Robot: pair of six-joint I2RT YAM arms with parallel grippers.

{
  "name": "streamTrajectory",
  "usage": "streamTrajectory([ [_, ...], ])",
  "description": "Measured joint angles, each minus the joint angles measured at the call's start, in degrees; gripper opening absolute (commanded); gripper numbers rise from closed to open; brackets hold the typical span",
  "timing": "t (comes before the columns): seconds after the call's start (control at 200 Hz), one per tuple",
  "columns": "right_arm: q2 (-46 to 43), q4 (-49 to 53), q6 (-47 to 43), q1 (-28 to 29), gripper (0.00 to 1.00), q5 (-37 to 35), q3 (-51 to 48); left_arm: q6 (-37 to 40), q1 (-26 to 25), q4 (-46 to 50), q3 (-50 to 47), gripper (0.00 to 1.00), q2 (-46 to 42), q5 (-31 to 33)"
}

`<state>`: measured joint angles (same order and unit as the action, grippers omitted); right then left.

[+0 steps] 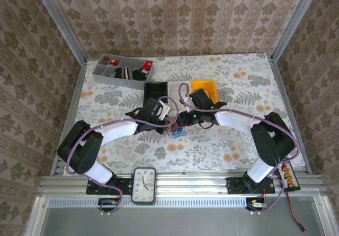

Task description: Untangle the cables

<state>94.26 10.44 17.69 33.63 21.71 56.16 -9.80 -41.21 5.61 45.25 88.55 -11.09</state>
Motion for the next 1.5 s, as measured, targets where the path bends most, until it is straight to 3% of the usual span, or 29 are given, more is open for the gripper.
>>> streamTrajectory([
  [0.215, 0.0, 0.04, -0.92, 0.2, 0.33, 1.29, -1.33, 0.02, 0.0, 0.24, 0.0, 0.0, 1.03, -0.31],
  [0.365, -0.02, 0.02, -1.22, 0.2, 0.06, 1.25, -2.36, 0.04, 0.0, 0.24, 0.02, 0.0, 1.14, -0.46],
  [0.465, -0.48, -0.04, -1.11, 0.24, 0.0, 1.18, -3.28, 0.07, 0.0, 0.37, 0.15, 0.0, 1.25, -0.5],
  [0.515, -1.03, -0.09, -1.03, 0.28, 0.0, 1.09, -3.8, 0.07, 0.0, 0.63, 0.26, 0.06, 1.25, -0.39],
  [0.57, -1.79, -0.2, -0.98, 0.28, 0.0, 1.05, -4.31, 0.2, 0.0, 0.9, 0.33, 0.34, 1.14, 0.2],
  [0.635, -2.69, -0.33, -0.72, 0.09, 0.0, 1.03, -4.9, 0.42, 0.04, 1.7, 0.31, 0.52, 0.39, 0.94],
  [0.745, -3.45, -1.18, 0.55, -1.31, 0.0, 1.36, -6.01, 0.57, 0.35, 2.82, 0.22, 0.63, -3.15, 1.75],
  [0.91, -4.52, -2.99, 2.99, -4.31, 0.0, 2.95, -8.76, 0.72, 0.31, 4.59, 0.2, 0.62, -9.05, 1.55],
  [1.065, -5.09, -4.59, 5.33, -6.21, 0.0, 4.63, -10.29, 2.69, -2.14, 6.86, 0.22, 0.57, -9.16, 0.28],
  [1.26, -5.16, -6.6, 8.44, -7.63, 0.0, 5.99, -10.91, 4.94, -5.62, 8.39, 2.62, 0.51, -2.97, -0.96],
  [1.5, -5.07, -8.07, 11.69, -8.31, 0.0, 6.38, -10.91, 7.08, -6.08, 8.2, 9.38, 0.5, 5.18, -3.04],
])
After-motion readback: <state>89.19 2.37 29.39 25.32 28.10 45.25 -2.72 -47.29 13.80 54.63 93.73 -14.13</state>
